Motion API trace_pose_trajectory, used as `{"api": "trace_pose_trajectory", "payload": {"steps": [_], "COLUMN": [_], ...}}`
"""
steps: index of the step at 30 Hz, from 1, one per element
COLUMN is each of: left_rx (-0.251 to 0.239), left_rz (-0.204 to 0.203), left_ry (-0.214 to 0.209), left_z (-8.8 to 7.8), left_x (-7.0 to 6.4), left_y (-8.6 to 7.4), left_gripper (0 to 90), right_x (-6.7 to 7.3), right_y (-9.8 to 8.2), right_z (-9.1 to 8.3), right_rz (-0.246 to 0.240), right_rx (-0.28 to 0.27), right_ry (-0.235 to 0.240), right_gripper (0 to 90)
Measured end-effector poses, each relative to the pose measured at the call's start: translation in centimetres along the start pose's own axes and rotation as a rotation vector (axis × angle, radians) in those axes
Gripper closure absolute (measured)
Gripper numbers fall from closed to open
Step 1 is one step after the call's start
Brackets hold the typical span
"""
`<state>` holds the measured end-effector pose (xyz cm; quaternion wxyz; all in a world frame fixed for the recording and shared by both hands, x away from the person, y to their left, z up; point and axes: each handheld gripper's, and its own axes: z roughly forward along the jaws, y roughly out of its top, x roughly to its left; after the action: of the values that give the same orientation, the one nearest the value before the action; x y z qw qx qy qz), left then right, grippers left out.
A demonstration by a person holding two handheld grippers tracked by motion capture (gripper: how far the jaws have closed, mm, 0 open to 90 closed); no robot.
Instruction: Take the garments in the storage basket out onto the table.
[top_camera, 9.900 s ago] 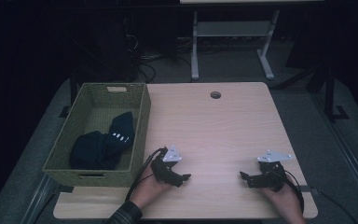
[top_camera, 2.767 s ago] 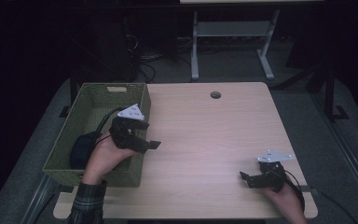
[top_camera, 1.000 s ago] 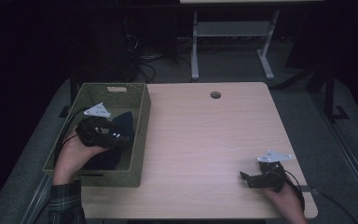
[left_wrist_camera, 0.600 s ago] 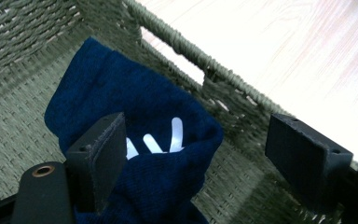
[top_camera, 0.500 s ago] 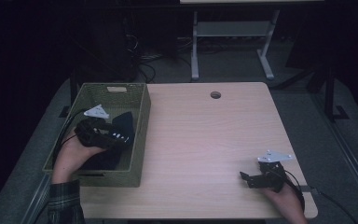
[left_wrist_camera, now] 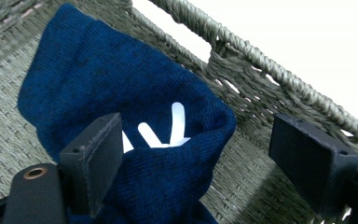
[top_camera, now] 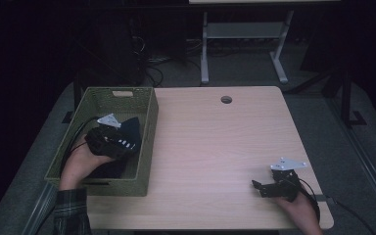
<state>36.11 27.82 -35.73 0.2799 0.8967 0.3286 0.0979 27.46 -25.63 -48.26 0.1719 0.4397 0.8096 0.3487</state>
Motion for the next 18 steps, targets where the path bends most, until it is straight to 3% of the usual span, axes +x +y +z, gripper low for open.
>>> {"api": "trace_pose_trajectory", "payload": {"steps": [14, 18], "left_rx": [0.096, 0.121], "left_rz": [0.026, 0.016], "left_ry": [0.023, 0.019], "left_z": [1.8, 2.2], "left_x": [0.5, 0.7], "left_y": [-0.5, -0.7], "left_gripper": [17.5, 17.8], "right_x": [0.0, 0.0], "right_y": [0.0, 0.0], "right_z": [0.0, 0.0], "right_rz": [0.0, 0.0], "right_rx": [0.0, 0.0], "right_ry": [0.0, 0.0], "right_gripper": [8.1, 8.1]}}
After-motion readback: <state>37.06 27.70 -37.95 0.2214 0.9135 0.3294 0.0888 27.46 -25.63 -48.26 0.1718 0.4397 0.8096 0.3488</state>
